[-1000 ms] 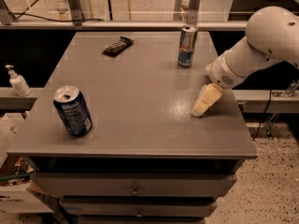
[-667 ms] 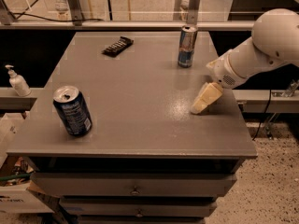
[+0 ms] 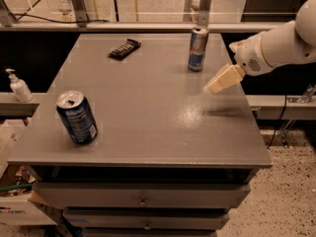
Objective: Pick redbull can
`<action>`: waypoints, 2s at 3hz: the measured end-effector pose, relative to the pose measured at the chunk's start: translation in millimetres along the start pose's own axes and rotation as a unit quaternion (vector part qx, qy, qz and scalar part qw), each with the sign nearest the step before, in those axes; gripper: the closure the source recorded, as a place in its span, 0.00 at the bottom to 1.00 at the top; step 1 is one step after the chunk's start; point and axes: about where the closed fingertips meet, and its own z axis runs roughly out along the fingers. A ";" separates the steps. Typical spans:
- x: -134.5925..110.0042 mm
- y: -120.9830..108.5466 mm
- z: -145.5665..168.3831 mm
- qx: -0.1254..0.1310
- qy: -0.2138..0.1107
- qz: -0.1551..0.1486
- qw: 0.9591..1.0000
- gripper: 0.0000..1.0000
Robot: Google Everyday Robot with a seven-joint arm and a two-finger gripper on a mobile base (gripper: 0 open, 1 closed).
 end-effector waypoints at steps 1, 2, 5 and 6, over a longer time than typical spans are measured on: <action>-10.6 -25.3 7.0 0.019 -0.042 0.023 0.999 0.00; -19.6 -47.9 23.1 0.031 -0.087 0.046 0.995 0.00; -42.6 -70.2 92.0 0.017 -0.174 0.095 0.980 0.18; -50.1 -73.3 98.0 0.019 -0.188 0.094 0.978 0.42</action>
Offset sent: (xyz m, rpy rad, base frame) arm 0.0932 -0.0043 0.0104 0.3020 -0.1373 -0.1095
